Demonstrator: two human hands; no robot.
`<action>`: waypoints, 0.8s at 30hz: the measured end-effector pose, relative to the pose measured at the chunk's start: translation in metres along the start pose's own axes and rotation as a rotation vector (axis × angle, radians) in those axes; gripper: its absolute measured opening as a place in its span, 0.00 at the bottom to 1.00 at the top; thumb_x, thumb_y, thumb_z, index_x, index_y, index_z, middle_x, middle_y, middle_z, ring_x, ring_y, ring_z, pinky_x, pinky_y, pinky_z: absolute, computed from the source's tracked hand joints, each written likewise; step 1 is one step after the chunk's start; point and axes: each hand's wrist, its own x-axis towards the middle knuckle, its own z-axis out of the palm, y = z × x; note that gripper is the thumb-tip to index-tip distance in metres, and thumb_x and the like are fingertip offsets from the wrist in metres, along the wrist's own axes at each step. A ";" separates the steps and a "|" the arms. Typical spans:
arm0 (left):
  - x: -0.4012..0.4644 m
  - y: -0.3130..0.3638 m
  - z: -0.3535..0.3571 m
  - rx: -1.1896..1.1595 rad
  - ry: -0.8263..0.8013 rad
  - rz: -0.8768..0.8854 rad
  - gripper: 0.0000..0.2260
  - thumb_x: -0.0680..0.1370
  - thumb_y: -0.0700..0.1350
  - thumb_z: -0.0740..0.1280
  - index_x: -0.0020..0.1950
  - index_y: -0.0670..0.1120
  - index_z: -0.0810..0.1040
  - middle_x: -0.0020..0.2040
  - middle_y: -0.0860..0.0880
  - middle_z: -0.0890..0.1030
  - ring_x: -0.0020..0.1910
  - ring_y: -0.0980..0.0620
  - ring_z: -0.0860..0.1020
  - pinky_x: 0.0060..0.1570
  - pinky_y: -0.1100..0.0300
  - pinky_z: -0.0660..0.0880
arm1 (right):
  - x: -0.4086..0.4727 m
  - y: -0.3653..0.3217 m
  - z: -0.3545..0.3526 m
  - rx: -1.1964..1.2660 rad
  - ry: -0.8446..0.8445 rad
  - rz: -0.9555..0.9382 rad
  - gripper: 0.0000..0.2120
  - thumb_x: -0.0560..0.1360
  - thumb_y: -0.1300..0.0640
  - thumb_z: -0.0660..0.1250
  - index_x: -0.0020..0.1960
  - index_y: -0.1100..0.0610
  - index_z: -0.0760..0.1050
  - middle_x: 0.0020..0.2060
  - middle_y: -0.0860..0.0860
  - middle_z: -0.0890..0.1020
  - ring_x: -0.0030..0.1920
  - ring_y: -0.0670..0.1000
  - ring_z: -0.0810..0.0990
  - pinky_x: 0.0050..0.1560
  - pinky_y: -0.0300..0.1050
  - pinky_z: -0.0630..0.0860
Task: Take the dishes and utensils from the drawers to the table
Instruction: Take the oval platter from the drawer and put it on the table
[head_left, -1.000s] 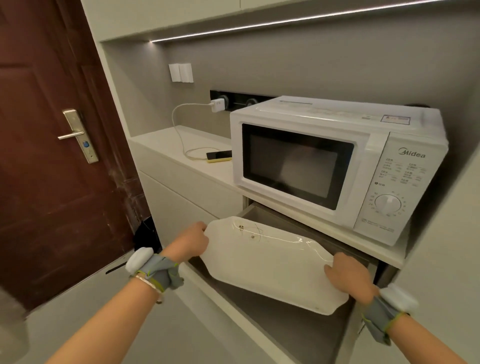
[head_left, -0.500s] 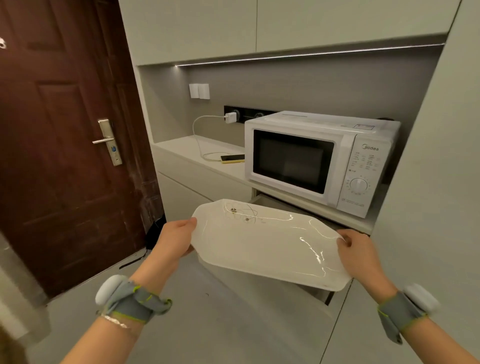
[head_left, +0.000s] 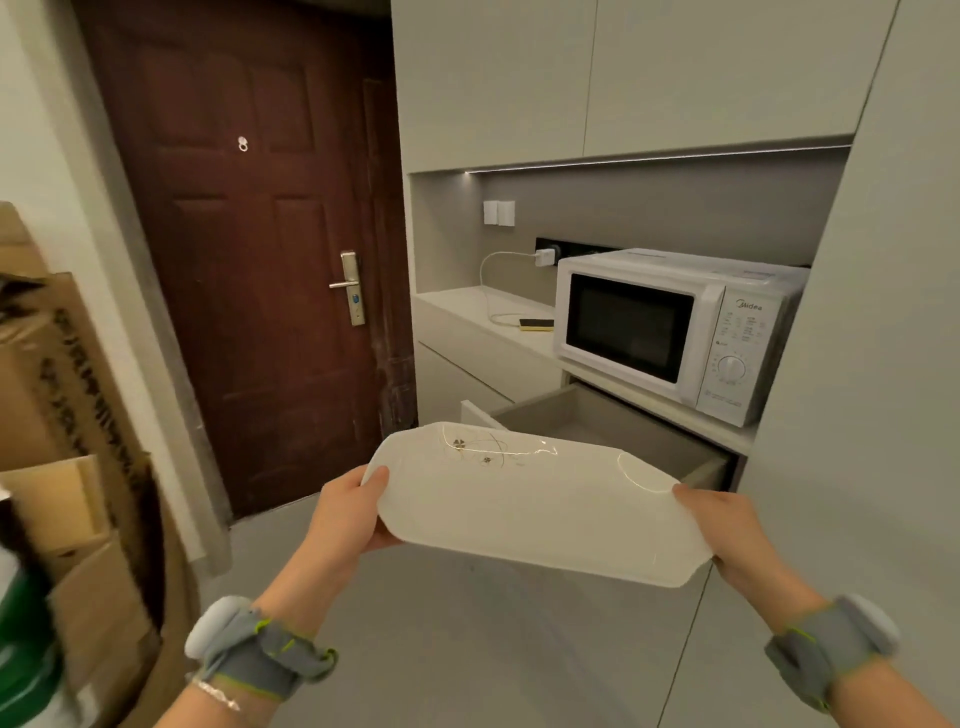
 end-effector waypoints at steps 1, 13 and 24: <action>-0.021 -0.007 -0.005 -0.016 0.043 -0.006 0.09 0.81 0.42 0.56 0.52 0.45 0.75 0.40 0.48 0.79 0.37 0.51 0.78 0.24 0.61 0.76 | -0.014 0.002 -0.006 0.025 -0.039 0.018 0.10 0.76 0.63 0.61 0.38 0.66 0.74 0.32 0.56 0.75 0.33 0.54 0.72 0.35 0.45 0.67; -0.240 -0.057 -0.056 -0.041 0.326 -0.025 0.08 0.82 0.44 0.54 0.54 0.47 0.72 0.43 0.48 0.80 0.40 0.50 0.79 0.31 0.60 0.76 | -0.150 0.042 -0.060 0.410 -0.728 0.262 0.14 0.75 0.66 0.58 0.57 0.57 0.75 0.48 0.55 0.82 0.45 0.55 0.81 0.47 0.50 0.74; -0.389 -0.073 -0.154 -0.114 0.577 -0.116 0.14 0.82 0.43 0.55 0.64 0.42 0.73 0.42 0.48 0.79 0.39 0.51 0.78 0.31 0.60 0.76 | -0.264 0.045 -0.011 0.360 -1.007 0.343 0.10 0.79 0.58 0.56 0.50 0.58 0.76 0.33 0.51 0.87 0.31 0.49 0.85 0.35 0.45 0.81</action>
